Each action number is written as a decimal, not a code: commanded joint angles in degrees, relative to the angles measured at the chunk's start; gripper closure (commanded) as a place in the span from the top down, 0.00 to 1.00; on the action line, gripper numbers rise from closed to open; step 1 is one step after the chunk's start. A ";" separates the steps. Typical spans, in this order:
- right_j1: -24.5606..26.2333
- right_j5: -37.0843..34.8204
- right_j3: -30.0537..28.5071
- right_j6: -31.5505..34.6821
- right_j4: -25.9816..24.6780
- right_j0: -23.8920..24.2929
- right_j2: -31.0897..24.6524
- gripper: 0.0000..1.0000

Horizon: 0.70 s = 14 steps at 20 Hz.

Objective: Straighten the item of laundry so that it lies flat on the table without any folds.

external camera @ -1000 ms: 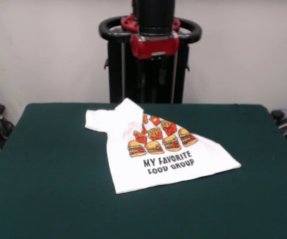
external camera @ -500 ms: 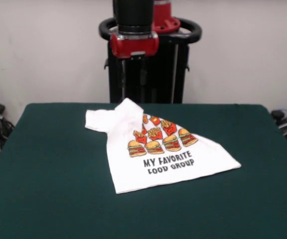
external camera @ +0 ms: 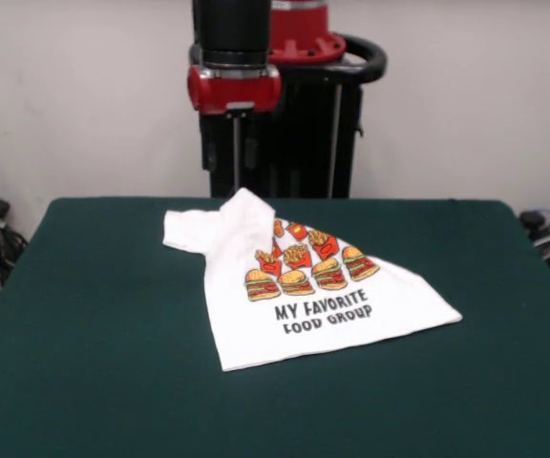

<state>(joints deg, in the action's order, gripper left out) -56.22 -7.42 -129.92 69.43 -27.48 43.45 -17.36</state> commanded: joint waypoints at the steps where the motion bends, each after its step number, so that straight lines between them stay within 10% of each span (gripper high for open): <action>1: 8.44 7.24 7.34 4.29 -6.78 -0.24 -2.16 1.00; 14: 21.65 18.86 16.61 7.77 -12.00 -4.03 4.94 1.00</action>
<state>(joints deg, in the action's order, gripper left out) -40.52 7.63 -120.74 69.43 -36.98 42.26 -15.77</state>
